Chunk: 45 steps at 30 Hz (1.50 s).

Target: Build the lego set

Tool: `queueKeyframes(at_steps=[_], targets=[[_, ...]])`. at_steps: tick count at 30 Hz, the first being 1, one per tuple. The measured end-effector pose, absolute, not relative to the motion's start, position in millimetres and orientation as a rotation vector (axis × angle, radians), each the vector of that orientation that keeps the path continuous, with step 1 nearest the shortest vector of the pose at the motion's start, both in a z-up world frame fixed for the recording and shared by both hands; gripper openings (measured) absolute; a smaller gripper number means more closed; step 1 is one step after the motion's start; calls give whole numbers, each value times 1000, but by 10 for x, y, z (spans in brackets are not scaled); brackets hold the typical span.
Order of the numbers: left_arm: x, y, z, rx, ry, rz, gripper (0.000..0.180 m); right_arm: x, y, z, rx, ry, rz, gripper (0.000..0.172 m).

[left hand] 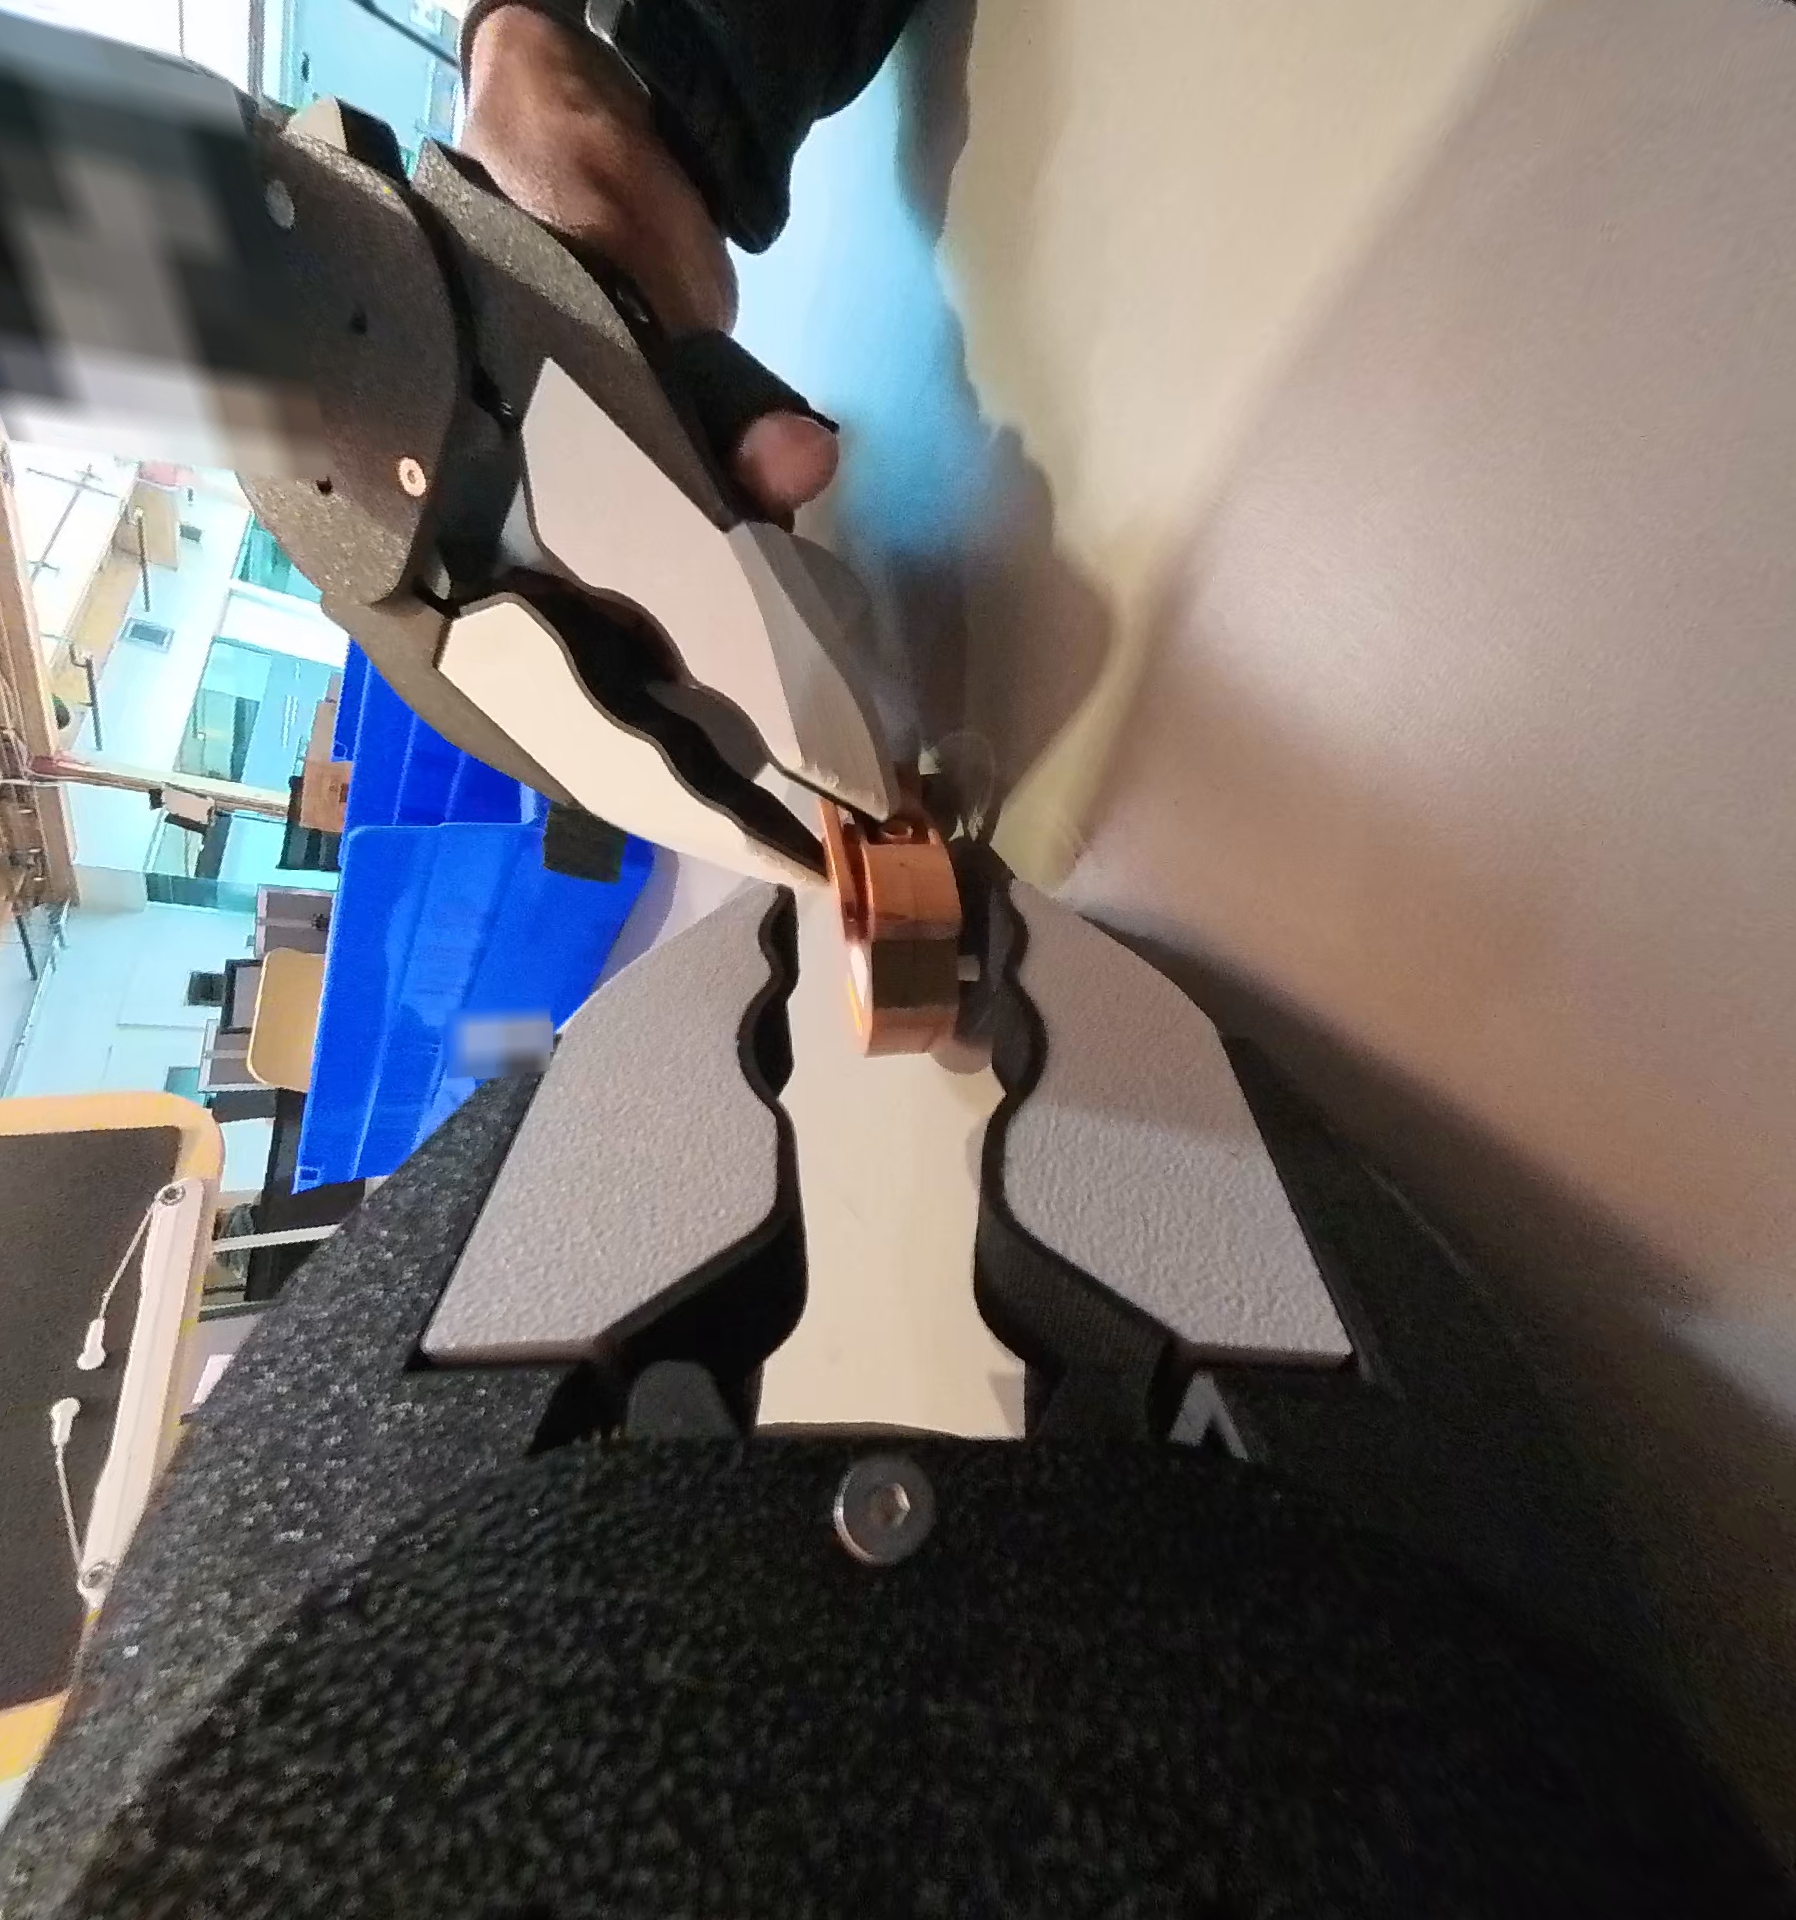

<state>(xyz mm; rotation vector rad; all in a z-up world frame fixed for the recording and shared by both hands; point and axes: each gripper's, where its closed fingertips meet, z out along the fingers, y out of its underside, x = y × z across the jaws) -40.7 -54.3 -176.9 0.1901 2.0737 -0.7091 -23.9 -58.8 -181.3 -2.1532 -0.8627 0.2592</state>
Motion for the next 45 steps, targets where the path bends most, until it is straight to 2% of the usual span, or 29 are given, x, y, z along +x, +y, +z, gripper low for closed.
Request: queueKeyframes(at_steps=[14,19,34,37,39,45], targets=[[-336,-543,-1842,212,2101,-632,24,-256,-583,-1813,-2146,-847,298,14],[-342,-516,-1838,203,2098,-649,22,-229,-598,-1846,-2153,-877,258,27],[-357,-528,-1835,252,2057,-623,21,-163,-753,-1987,-2300,-854,378,34],[-368,-537,-1831,281,2046,-606,21,-212,-776,-1985,-2297,-856,435,30],[-371,-536,-1826,297,2036,-594,21,-259,-804,-1988,-2280,-894,456,20],[-397,-534,-1813,339,2016,-581,21,-277,-795,-1989,-2238,-942,438,19]])
